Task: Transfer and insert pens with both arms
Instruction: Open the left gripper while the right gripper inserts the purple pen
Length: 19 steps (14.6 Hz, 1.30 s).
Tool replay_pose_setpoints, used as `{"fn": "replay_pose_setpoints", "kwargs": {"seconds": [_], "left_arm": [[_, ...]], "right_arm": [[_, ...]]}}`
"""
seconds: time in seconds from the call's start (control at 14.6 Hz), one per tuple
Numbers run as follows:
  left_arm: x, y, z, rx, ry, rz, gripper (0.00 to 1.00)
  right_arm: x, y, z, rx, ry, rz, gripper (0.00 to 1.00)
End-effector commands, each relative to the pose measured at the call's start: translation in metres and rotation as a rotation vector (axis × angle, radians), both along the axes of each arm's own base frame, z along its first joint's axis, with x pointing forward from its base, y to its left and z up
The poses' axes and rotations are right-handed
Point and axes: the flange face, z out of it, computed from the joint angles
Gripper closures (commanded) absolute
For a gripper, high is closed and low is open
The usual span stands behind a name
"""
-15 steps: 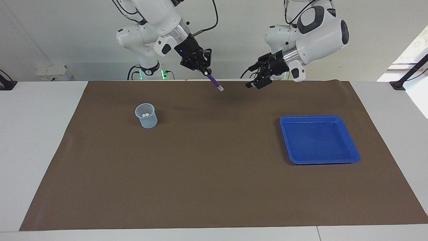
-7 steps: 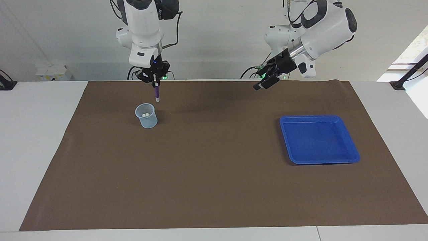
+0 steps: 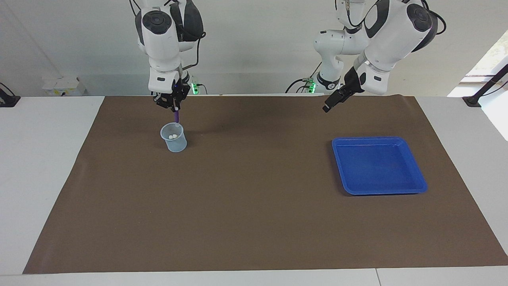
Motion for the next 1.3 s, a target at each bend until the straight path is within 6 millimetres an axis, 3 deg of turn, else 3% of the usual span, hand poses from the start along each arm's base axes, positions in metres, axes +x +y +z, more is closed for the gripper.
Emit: {"fn": "replay_pose_setpoints", "kwargs": {"seconds": [0.0,0.14,0.21,0.27,0.34,0.48,0.75,1.03,1.23], "left_arm": [[0.026,0.023,0.024,0.082,-0.023,-0.213,0.00],[0.032,0.032,0.041,0.135,-0.054,-0.342,0.00],[0.029,0.037,0.050,0.146,-0.053,-0.381,0.00],[0.026,0.043,0.060,0.158,-0.042,-0.427,0.00],[0.022,0.050,0.075,0.166,-0.042,-0.463,0.00],[0.010,0.056,0.092,0.168,-0.053,-0.534,0.00],[-0.001,0.058,0.062,0.164,-0.058,-0.536,0.00],[0.020,0.055,0.040,0.150,-0.097,-0.529,0.00],[0.028,0.057,0.042,0.145,-0.088,-0.526,0.00]], "right_arm": [[-0.007,-0.010,-0.014,-0.014,-0.009,0.022,1.00],[-0.006,-0.010,-0.014,-0.010,-0.022,0.027,0.95],[-0.006,-0.010,-0.014,-0.011,-0.019,0.027,0.69],[-0.006,-0.010,-0.014,-0.011,-0.016,0.025,0.24],[-0.005,-0.010,-0.013,-0.012,-0.015,0.024,0.00],[-0.003,-0.009,-0.008,-0.009,-0.023,0.026,0.00],[0.011,-0.004,0.017,0.018,-0.068,0.013,0.00],[0.032,-0.008,0.046,0.047,-0.054,-0.032,0.00],[0.046,-0.024,0.071,0.129,-0.036,-0.246,0.00]]}}
